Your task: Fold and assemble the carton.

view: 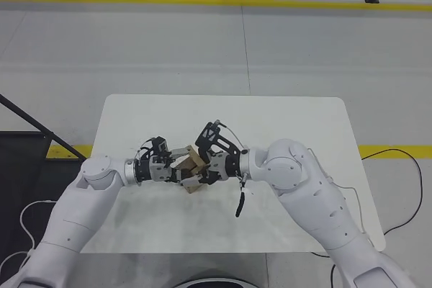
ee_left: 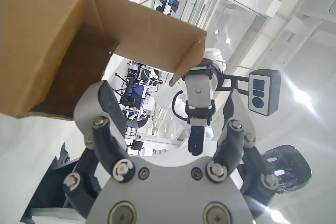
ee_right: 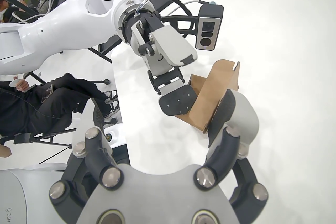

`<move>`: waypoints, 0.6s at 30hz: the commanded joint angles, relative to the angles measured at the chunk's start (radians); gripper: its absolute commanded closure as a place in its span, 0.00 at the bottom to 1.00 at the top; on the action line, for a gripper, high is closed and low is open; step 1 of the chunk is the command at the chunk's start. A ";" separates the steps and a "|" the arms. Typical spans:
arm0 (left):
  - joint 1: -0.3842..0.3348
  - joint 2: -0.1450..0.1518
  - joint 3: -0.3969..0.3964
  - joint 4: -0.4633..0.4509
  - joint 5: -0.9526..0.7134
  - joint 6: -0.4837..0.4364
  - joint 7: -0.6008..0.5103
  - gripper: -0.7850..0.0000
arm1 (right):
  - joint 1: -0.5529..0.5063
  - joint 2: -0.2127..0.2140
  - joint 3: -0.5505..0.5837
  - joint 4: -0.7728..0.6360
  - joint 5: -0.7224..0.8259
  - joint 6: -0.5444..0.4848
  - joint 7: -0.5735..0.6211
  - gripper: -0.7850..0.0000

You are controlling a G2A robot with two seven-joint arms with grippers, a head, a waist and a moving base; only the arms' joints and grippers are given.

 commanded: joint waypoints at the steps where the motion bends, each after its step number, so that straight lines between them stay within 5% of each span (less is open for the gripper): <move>1: -0.003 -0.002 0.007 0.005 0.008 -0.002 0.008 0.00 | 0.000 0.001 -0.001 -0.001 -0.001 -0.003 -0.002 0.00; 18: -0.005 -0.001 0.015 -0.002 0.042 -0.005 0.016 0.00 | -0.002 0.006 -0.013 -0.014 0.015 -0.048 -0.005 0.00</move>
